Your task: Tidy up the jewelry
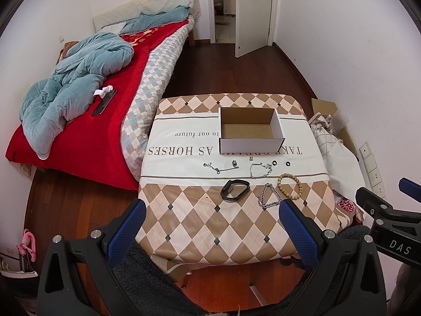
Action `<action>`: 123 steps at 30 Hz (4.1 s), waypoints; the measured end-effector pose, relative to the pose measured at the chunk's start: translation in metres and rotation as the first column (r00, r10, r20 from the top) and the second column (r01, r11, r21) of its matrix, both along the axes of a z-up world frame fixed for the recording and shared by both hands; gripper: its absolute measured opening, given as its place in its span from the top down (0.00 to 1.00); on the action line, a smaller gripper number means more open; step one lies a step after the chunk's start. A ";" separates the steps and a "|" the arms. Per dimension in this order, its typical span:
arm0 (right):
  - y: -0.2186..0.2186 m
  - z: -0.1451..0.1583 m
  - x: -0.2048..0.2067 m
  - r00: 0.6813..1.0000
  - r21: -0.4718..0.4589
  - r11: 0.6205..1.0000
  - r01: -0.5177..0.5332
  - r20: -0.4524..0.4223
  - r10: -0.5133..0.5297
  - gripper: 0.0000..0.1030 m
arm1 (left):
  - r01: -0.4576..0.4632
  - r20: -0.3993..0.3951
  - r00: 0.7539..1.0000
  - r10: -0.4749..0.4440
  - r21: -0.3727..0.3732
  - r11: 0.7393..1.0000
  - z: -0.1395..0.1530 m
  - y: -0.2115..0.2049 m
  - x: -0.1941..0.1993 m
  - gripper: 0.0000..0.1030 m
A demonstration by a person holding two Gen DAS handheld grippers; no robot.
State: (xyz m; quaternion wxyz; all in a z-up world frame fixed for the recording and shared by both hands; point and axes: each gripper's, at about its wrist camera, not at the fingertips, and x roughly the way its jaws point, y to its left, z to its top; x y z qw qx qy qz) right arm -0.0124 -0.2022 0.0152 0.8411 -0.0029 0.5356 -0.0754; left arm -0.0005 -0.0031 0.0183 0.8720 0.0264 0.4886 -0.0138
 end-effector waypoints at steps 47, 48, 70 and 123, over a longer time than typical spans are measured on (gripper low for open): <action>-0.052 -0.150 0.089 0.969 0.016 0.979 0.201 -0.152 -0.197 0.00 | -0.055 -0.127 0.989 0.081 0.196 0.979 -0.136 0.016 0.119 0.00; -0.053 -0.157 0.092 0.967 0.013 0.979 0.203 -0.161 -0.198 0.00 | -0.051 -0.138 0.987 0.080 0.198 0.979 -0.141 0.016 0.122 0.00; -0.072 -0.268 0.126 0.925 0.013 0.966 0.258 -0.291 -0.244 0.20 | 0.060 -0.383 0.924 0.008 0.166 0.984 -0.259 0.012 0.172 0.01; -0.071 -0.280 0.123 0.938 0.123 0.966 0.229 -0.292 -0.185 0.91 | 0.319 -0.448 0.850 -0.278 0.017 0.948 -0.269 -0.052 0.158 0.91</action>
